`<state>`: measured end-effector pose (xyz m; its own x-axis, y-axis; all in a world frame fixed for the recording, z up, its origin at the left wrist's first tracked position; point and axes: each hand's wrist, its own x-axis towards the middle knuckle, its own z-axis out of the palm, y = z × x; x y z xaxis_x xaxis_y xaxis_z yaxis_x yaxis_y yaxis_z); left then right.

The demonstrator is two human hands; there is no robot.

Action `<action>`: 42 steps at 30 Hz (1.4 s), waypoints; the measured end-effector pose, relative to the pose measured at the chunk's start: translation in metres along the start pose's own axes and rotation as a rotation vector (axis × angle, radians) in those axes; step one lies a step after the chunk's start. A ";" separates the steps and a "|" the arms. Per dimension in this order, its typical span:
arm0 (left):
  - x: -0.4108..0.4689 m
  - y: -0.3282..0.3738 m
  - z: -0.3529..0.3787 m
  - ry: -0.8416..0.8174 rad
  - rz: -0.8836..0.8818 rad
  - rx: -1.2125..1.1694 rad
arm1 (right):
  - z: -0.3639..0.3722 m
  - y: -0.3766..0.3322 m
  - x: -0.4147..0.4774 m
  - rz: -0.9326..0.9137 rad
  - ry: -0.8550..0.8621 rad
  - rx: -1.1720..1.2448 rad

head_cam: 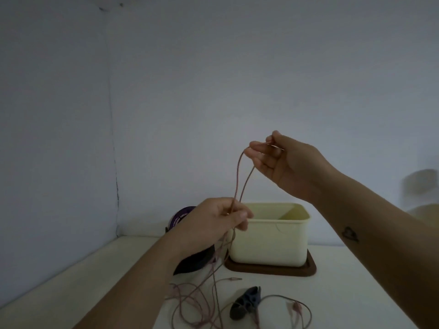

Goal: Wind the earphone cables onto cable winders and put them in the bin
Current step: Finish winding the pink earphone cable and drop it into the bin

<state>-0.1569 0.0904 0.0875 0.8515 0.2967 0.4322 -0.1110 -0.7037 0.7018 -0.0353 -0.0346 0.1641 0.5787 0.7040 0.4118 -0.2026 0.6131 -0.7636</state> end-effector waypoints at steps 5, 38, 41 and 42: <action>-0.002 -0.019 -0.021 0.219 -0.137 -0.064 | -0.038 -0.018 0.012 -0.113 0.245 0.203; 0.007 0.011 -0.006 -0.027 -0.171 -0.257 | -0.029 0.054 -0.045 0.276 -0.463 -0.868; 0.003 0.001 -0.022 0.055 -0.142 -0.200 | -0.044 0.049 -0.038 0.271 -0.414 -0.685; 0.001 -0.005 -0.028 0.090 -0.149 -0.182 | -0.053 0.045 -0.033 0.253 -0.343 -0.584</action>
<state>-0.1693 0.1122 0.1002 0.8175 0.4504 0.3589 -0.0850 -0.5220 0.8487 -0.0213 -0.0491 0.0893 0.2695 0.9307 0.2471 0.2134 0.1925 -0.9578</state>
